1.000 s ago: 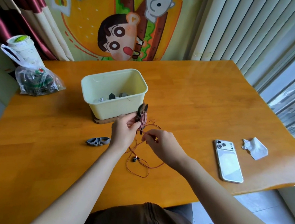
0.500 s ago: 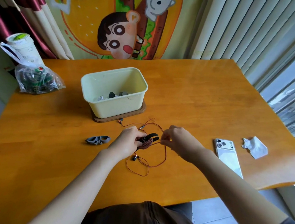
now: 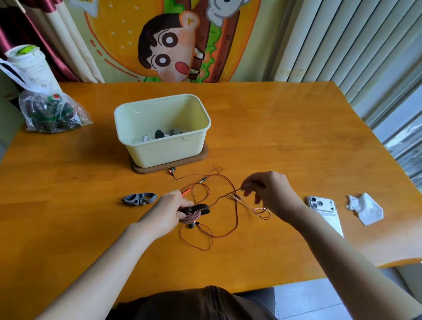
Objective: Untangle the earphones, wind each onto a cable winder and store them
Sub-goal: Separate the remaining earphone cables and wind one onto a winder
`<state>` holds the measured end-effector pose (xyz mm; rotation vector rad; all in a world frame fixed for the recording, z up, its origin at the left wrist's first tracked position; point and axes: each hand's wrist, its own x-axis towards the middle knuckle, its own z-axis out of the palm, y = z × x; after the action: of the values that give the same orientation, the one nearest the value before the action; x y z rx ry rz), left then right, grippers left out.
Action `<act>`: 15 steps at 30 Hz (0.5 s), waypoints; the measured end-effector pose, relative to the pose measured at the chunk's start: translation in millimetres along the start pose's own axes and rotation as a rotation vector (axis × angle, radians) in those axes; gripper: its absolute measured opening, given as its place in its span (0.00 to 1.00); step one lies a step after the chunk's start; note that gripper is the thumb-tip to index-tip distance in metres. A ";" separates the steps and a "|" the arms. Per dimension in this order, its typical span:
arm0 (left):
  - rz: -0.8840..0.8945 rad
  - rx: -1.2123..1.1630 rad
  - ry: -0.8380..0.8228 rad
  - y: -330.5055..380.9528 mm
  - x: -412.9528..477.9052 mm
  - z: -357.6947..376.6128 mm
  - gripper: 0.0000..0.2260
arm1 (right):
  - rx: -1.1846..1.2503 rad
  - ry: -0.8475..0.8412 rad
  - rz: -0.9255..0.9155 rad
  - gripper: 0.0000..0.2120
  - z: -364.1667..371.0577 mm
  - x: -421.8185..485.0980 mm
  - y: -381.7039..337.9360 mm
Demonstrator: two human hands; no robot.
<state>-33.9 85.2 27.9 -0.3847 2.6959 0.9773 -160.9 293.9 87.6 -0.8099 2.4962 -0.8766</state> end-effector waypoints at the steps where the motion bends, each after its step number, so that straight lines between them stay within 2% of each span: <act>1: 0.012 -0.013 -0.006 -1.6 -1.0 0.5 0.18 | -0.015 0.038 -0.001 0.07 -1.1 1.6 2.7; 5: 0.082 -0.098 -0.032 4.1 -1.4 1.3 0.18 | -0.033 0.139 0.057 0.08 2.2 8.7 14.8; 8: 0.109 -0.251 -0.067 12.0 -2.3 -1.2 0.18 | -0.027 0.217 0.132 0.08 5.1 11.4 24.6; 10: 0.099 -0.316 -0.020 14.7 -2.7 -3.3 0.18 | 0.034 0.274 0.171 0.08 5.0 11.6 27.9; 13: 0.033 -0.289 0.124 11.6 2.2 -6.1 0.18 | 0.128 0.356 0.169 0.06 4.6 11.6 23.2; 15: 0.029 -0.261 0.096 10.3 3.5 -9.0 0.18 | 0.151 0.397 0.144 0.06 5.4 13.0 17.9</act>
<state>-41.8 86.4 39.5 -0.4535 2.6689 1.3573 -175.2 294.9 69.9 -0.4316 2.7334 -1.2573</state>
